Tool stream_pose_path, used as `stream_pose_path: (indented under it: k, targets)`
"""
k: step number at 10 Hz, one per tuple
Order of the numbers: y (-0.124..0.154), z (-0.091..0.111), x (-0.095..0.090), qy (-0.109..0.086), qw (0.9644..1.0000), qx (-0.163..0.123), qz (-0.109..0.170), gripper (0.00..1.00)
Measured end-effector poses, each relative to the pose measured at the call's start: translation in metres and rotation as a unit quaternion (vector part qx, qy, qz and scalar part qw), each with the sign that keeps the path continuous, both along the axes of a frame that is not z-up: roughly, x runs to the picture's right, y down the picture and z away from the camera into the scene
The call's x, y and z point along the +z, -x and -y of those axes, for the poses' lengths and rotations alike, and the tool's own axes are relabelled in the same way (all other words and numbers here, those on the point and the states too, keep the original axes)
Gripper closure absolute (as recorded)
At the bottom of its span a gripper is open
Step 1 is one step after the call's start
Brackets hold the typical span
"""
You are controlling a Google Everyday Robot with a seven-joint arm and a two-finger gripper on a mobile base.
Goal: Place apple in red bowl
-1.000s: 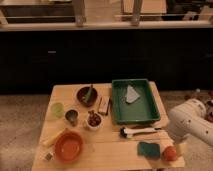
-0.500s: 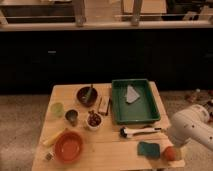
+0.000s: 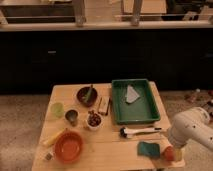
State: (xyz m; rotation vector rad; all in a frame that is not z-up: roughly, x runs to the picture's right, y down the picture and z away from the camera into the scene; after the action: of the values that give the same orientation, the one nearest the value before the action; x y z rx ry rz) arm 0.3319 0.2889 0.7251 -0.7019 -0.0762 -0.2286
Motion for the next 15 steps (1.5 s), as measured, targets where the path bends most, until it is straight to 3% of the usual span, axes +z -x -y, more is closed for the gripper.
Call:
stream_pose_path:
  k: [10, 15]
  targets:
    - [0.000, -0.009, 0.014, 0.005, 0.9983, 0.034, 0.046, 0.20]
    - [-0.004, -0.013, 0.017, 0.024, 0.9973, 0.041, 0.055, 0.20]
